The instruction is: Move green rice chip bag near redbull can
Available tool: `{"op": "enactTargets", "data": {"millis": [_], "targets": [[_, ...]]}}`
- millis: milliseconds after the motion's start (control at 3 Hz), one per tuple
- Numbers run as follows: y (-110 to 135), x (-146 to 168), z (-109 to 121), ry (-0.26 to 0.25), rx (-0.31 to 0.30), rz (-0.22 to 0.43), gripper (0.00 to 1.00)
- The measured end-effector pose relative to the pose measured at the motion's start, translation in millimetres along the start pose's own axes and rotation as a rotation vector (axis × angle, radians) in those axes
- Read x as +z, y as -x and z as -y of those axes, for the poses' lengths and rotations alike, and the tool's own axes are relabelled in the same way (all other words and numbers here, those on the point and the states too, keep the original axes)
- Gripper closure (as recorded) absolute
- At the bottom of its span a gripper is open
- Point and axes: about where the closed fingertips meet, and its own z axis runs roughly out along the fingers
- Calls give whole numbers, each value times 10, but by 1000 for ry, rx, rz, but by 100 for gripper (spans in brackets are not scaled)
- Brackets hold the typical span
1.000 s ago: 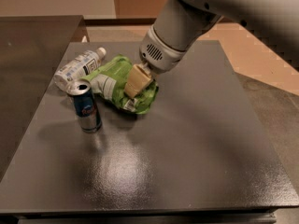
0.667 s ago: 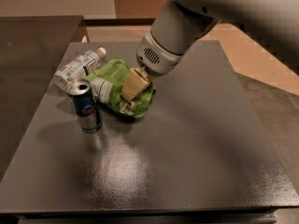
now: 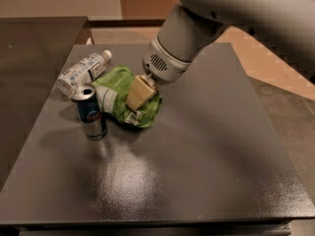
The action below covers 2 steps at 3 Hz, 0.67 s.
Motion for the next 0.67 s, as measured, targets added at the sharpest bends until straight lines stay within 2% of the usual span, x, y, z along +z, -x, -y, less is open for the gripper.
{"op": "enactTargets", "data": {"millis": [333,667], "targets": [[4,-5,-14,-2,-3,0,13],[8,-8,-28,-3,-5,0,0]]}}
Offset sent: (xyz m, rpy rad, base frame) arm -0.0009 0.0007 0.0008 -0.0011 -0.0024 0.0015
